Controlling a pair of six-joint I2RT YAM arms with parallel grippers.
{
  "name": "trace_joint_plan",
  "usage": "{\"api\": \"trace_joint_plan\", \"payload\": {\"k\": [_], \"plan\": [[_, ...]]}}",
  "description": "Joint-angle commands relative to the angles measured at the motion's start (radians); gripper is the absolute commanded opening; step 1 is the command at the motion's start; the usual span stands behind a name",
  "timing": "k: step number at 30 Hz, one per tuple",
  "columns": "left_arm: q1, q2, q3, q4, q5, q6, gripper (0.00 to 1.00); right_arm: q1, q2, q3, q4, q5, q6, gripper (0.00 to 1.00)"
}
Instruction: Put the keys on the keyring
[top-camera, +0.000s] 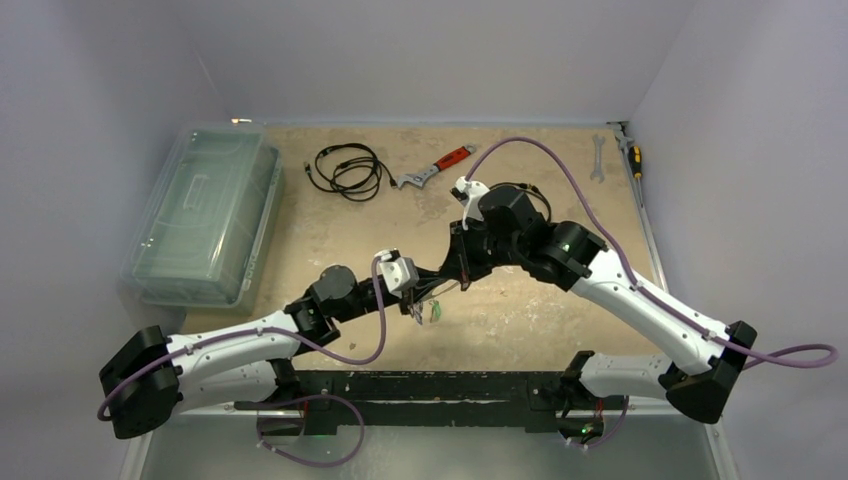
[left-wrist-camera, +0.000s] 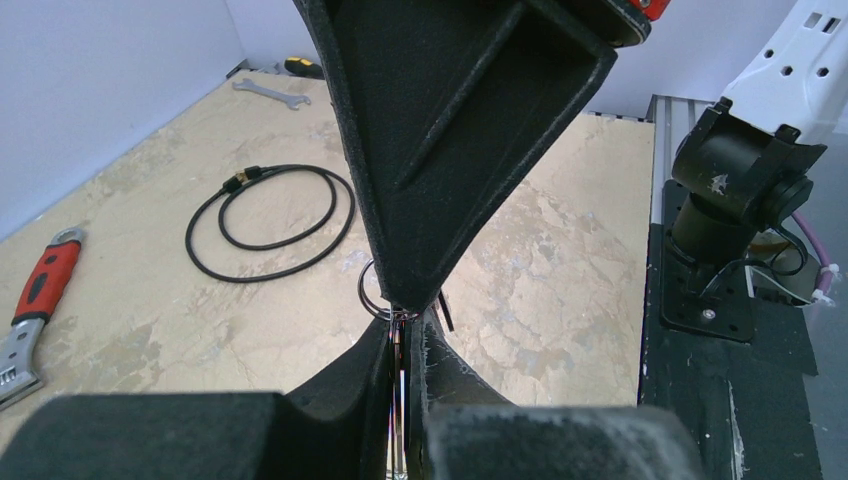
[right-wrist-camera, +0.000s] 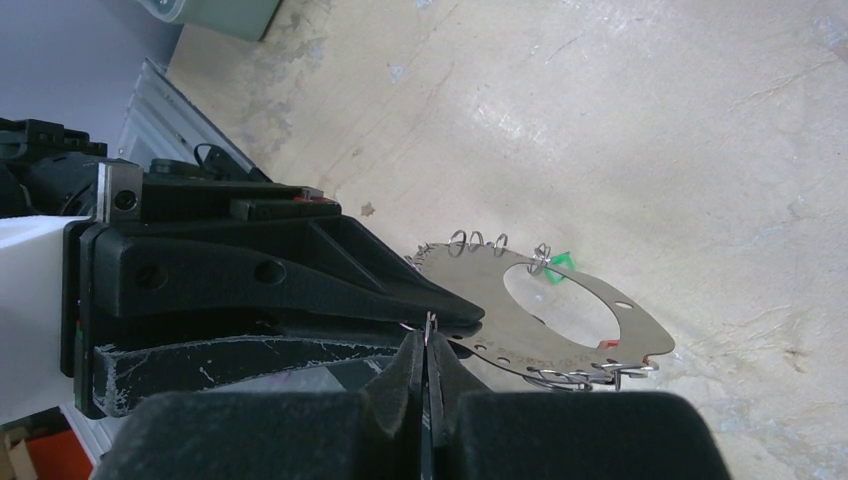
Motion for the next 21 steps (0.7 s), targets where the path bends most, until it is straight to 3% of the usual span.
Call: {"api": "trace_joint_plan", "payload": {"k": [1, 6, 8, 15, 21], "plan": [[-0.001, -0.022, -0.022, 0.053, -0.059, 0.015, 0.0, 0.003, 0.018, 0.063, 0.024, -0.061, -0.017, 0.08], [0.0, -0.02, -0.055, 0.122, -0.112, -0.05, 0.0, 0.003, 0.023, 0.061, 0.029, -0.064, -0.011, 0.46], [0.0, -0.021, -0.066, 0.152, -0.131, -0.075, 0.0, 0.003, 0.017, 0.067, 0.034, -0.053, -0.006, 0.54], [0.0, -0.023, -0.083, 0.237, -0.191, -0.148, 0.0, 0.003, -0.015, 0.047, 0.069, 0.067, 0.015, 0.59], [-0.001, -0.034, -0.077, 0.263, -0.195, -0.205, 0.0, 0.003, -0.094, -0.039, 0.2, 0.147, 0.011, 0.53]]}}
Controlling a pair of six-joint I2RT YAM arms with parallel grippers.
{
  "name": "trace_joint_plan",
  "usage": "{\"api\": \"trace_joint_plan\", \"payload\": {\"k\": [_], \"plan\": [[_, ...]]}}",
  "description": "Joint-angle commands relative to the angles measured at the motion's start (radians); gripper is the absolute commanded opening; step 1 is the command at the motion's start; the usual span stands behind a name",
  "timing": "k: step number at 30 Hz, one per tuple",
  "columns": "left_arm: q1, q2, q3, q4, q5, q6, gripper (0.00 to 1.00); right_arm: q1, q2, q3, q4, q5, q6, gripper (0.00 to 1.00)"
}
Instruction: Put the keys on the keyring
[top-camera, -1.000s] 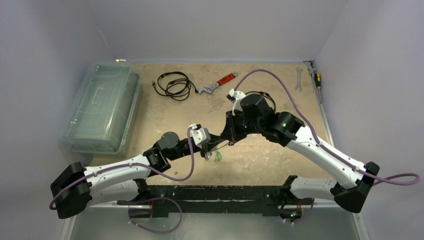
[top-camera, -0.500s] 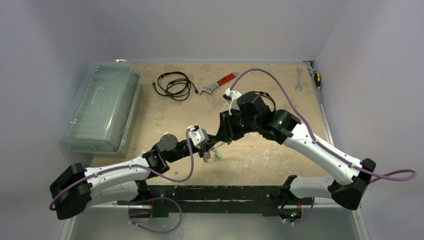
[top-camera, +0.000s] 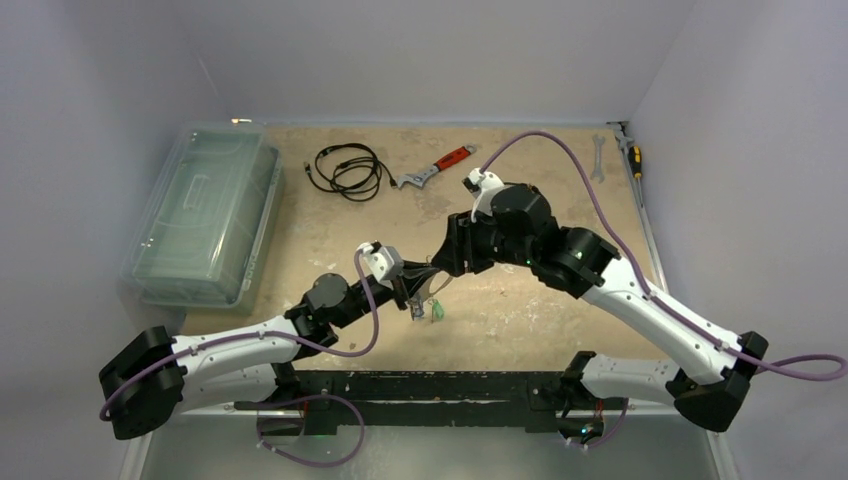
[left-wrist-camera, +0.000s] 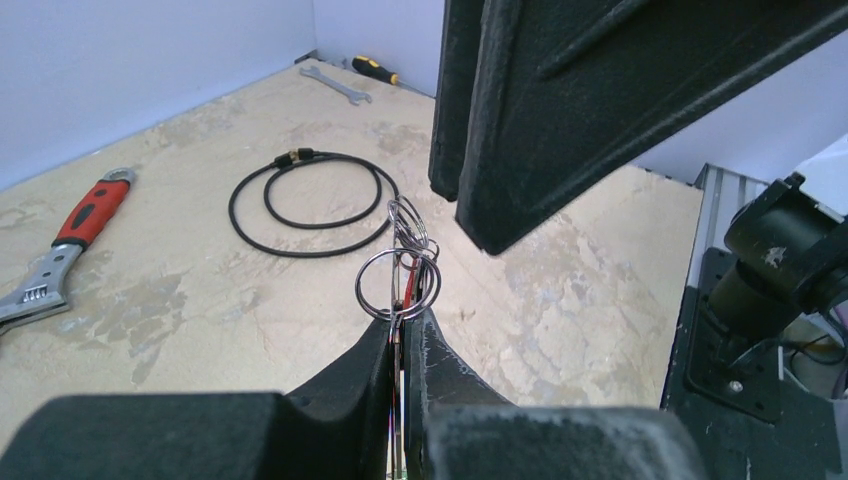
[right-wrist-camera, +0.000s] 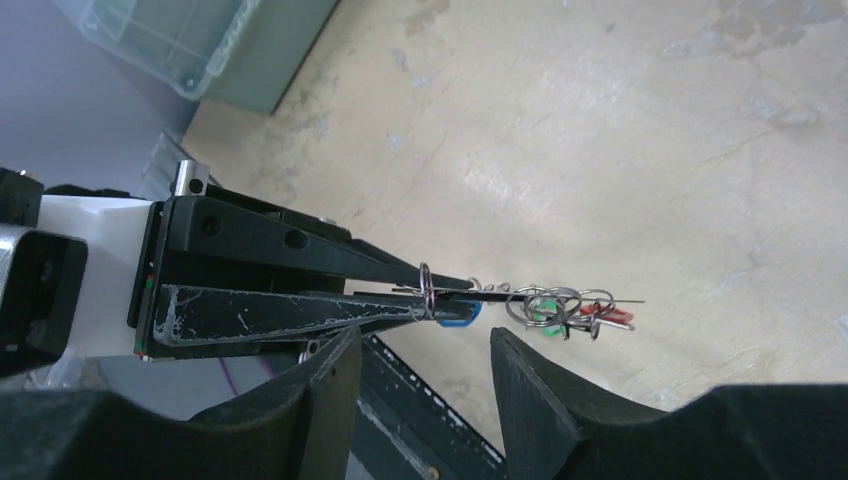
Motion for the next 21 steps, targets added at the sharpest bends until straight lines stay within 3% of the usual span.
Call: {"api": "trace_joint_plan", "payload": {"k": [1, 21], "plan": [[0.0, -0.027, 0.012, 0.125, -0.018, -0.073, 0.0, 0.002, -0.081, -0.051, 0.151, 0.08, 0.005, 0.51], [0.0, -0.006, 0.074, 0.117, -0.104, -0.236, 0.0, 0.004, -0.05, -0.091, 0.245, -0.003, -0.002, 0.44]]}}
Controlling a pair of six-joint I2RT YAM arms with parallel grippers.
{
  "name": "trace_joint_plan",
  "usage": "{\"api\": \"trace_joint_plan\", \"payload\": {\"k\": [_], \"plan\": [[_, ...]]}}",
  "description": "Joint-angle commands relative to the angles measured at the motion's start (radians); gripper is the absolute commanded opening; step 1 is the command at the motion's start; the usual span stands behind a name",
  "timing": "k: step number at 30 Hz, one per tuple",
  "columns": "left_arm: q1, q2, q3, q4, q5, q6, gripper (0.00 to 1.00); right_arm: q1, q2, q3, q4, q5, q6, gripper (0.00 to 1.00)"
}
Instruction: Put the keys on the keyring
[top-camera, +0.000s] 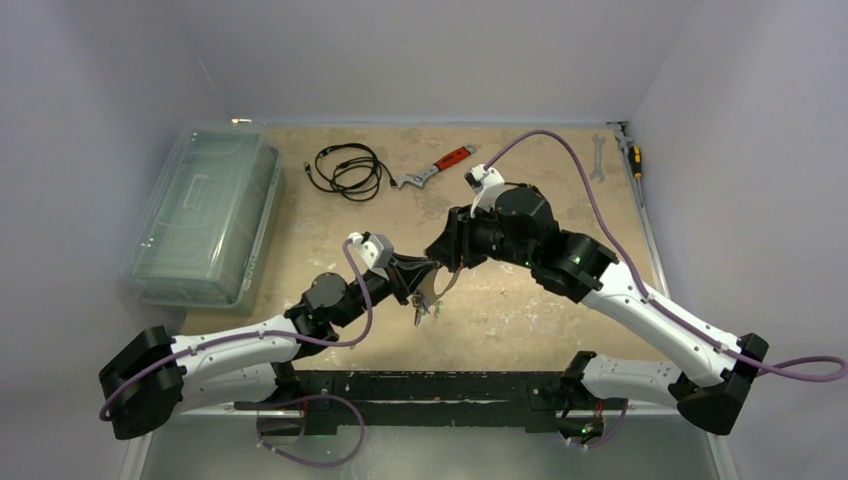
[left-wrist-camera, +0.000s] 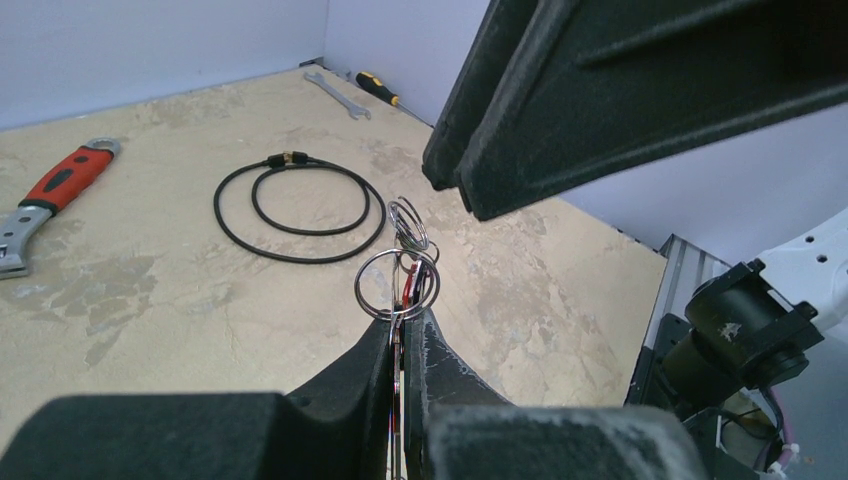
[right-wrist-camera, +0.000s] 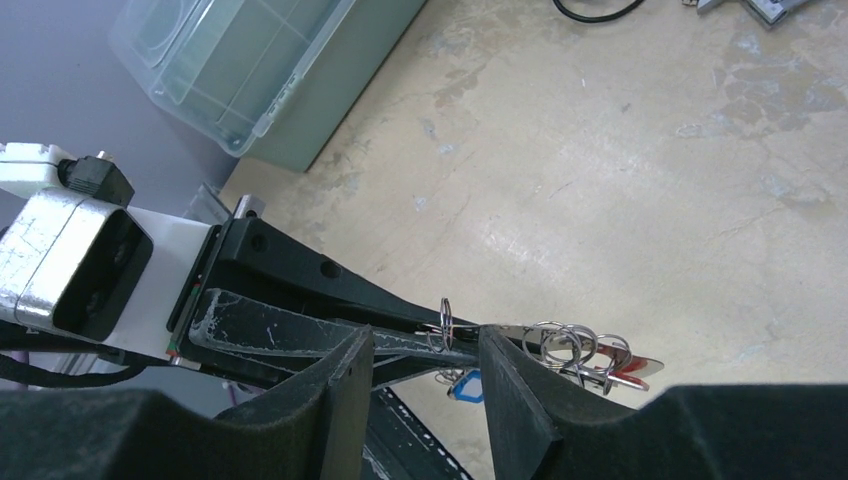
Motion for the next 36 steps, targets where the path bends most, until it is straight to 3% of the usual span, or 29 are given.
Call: {"api": "trace_joint_plan", "payload": {"k": [1, 15, 29, 34, 36], "plan": [[0.0, -0.001, 0.074, 0.079, -0.029, -0.07, 0.0, 0.004, 0.007, -0.01, 0.048, -0.031, -0.009, 0.44], [0.0, 0.01, 0.096, 0.063, -0.042, -0.108, 0.0, 0.007, 0.033, -0.01, 0.043, -0.027, -0.012, 0.28], [0.0, 0.011, 0.098, 0.066, -0.038, -0.112, 0.0, 0.013, 0.055, -0.011, 0.044, -0.008, -0.016, 0.26], [0.0, 0.013, 0.098, 0.069, -0.047, -0.113, 0.0, 0.015, 0.062, -0.011, 0.04, -0.013, -0.015, 0.17], [0.0, 0.014, 0.1, 0.072, -0.048, -0.113, 0.0, 0.018, 0.069, -0.009, 0.031, -0.004, -0.015, 0.09]]}}
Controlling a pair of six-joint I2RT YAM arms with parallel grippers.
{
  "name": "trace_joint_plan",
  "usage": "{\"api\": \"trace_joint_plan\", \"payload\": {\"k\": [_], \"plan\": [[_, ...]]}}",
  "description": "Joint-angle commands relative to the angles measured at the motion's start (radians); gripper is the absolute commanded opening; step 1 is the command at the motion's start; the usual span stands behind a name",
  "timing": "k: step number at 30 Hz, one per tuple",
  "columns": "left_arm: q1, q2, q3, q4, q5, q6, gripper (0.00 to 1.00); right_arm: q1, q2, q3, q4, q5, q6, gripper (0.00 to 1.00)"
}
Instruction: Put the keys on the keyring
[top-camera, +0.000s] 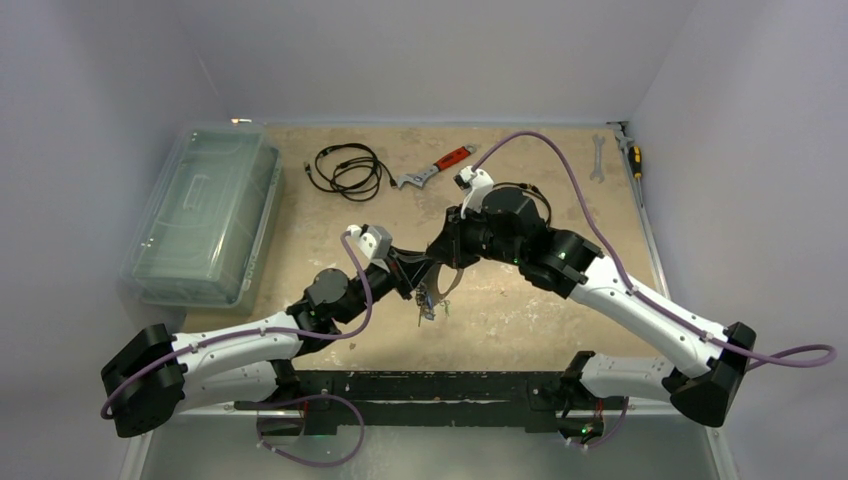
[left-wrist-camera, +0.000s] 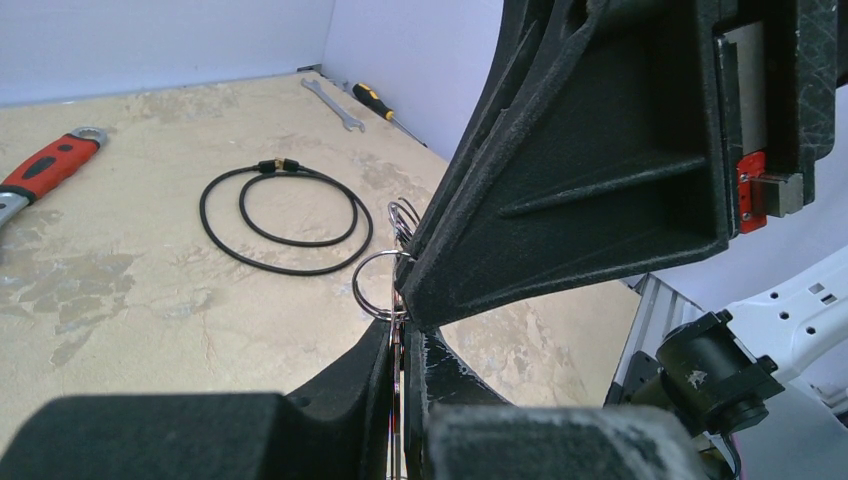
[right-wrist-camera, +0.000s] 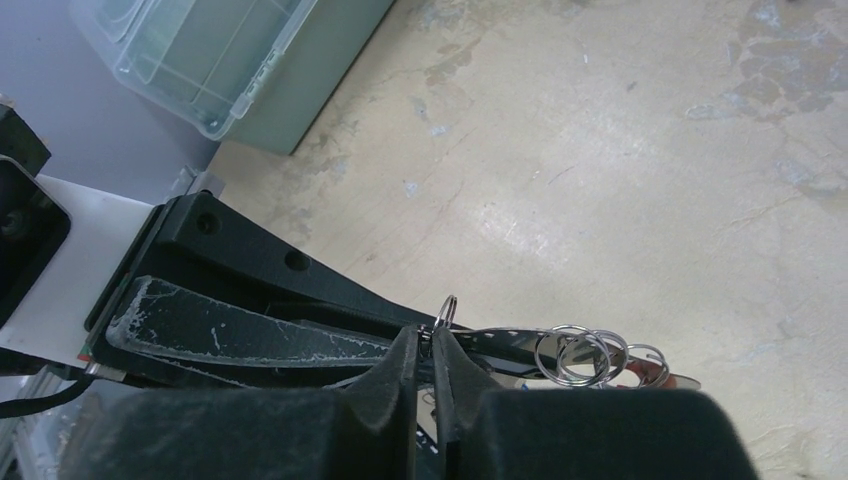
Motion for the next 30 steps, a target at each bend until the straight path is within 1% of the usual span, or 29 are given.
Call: {"api": "trace_joint_plan", "payload": {"k": [1, 2, 10, 15, 25, 30], "plan": [[0.0, -0.005, 0.053, 0.085, -0.014, -0.019, 0.0, 0.012, 0.019, 0.006, 0.002, 0.015, -0.01, 0.03], [0.0, -0.005, 0.054, 0.085, -0.013, -0.017, 0.0, 0.015, 0.023, 0.009, -0.004, 0.022, -0.01, 0.0], [0.0, -0.027, 0.065, 0.012, 0.023, 0.093, 0.0, 0.019, 0.05, 0.073, -0.107, 0.066, -0.014, 0.0], [0.0, -0.037, 0.067, -0.027, 0.076, 0.172, 0.0, 0.019, 0.067, 0.121, -0.186, 0.036, -0.022, 0.0], [0.0, -0.04, 0.096, -0.162, 0.114, 0.297, 0.0, 0.019, 0.086, 0.197, -0.311, -0.024, -0.053, 0.0], [0.0, -0.039, 0.105, -0.193, 0.147, 0.346, 0.0, 0.019, 0.108, 0.222, -0.352, -0.071, -0.067, 0.0]]}}
